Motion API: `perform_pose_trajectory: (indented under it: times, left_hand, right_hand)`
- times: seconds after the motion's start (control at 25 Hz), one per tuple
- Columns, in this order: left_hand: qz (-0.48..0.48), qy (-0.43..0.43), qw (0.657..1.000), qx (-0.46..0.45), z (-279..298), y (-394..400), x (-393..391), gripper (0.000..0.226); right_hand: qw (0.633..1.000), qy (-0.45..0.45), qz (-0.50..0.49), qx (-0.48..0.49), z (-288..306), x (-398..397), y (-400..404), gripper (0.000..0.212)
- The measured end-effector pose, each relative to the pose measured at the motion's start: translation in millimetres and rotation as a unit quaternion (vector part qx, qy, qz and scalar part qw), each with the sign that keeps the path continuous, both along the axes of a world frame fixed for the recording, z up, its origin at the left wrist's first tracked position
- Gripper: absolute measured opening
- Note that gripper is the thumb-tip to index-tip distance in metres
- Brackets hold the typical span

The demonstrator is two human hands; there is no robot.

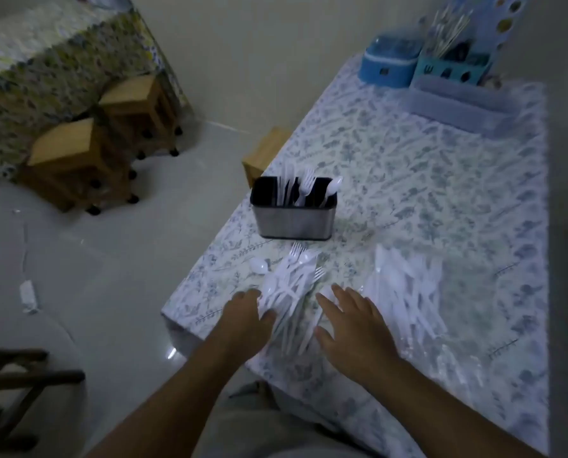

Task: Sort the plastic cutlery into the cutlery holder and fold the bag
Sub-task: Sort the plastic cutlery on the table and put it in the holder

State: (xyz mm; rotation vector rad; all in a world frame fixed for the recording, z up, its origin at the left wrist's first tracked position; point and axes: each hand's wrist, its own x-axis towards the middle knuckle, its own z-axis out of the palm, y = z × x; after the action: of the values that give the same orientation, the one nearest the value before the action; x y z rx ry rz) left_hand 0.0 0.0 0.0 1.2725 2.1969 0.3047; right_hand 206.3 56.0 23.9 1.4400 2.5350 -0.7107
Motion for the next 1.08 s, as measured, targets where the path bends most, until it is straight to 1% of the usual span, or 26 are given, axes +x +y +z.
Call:
perform_pose_trajectory:
  times: [0.16, 0.28, 0.36, 0.44, 0.52, 0.6, 0.64, 0.72, 0.84, 0.92, 1.0, 1.08]
  left_hand:
    - [-0.018, -0.044, 0.999, 0.006, -19, 4, -10, 0.039]
    - [-0.015, -0.061, 0.998, 0.015, -23, 26, -22, 0.033]
    - [-0.025, -0.069, 0.997, 0.026, -26, 38, -31, 0.02]
    - [-0.033, -0.09, 0.995, 0.031, -30, 43, -37, 0.006]
    - [-0.034, -0.107, 0.993, 0.034, -30, 44, -44, 0.008]
    - [-0.033, -0.128, 0.991, 0.036, -35, 43, -53, 0.007]
    - [-0.036, -0.139, 0.989, 0.032, -34, 43, -56, 0.011]
    - [-0.038, -0.149, 0.987, 0.048, -35, 43, -59, 0.014]
    - [-0.009, -0.157, 0.985, 0.076, -32, 44, -61, 0.011]
    - [0.016, -0.144, 0.986, 0.085, -32, 45, -62, 0.012]
    - [0.026, -0.112, 0.989, 0.093, -31, 46, -61, 0.013]
    - [0.017, -0.079, 0.992, 0.098, -30, 45, -57, 0.01]
  right_hand:
    - [0.999, -0.005, 0.012, -0.03, -13, -17, -5, 0.063]
    - [1.0, 0.024, 0.019, -0.007, -13, -48, 3, 0.063]
    - [0.999, 0.023, 0.031, -0.007, -15, -69, 9, 0.063]
    - [0.999, -0.004, 0.044, -0.019, -20, -81, 11, 0.065]
    - [0.999, -0.033, 0.038, -0.02, -27, -82, 14, 0.064]
    - [0.999, -0.039, 0.001, -0.023, -29, -76, 14, 0.062]
    - [0.998, -0.045, -0.024, -0.025, -28, -71, 14, 0.061]
    - [0.996, -0.061, -0.055, -0.033, -28, -61, 12, 0.062]
    - [0.992, -0.076, -0.09, -0.043, -29, -54, 12, 0.061]
    - [0.99, -0.096, -0.095, -0.039, -27, -53, 15, 0.058]
    - [0.991, -0.109, -0.079, -0.024, -23, -52, 18, 0.057]
    - [0.996, -0.075, -0.049, -0.004, -22, -52, 20, 0.057]
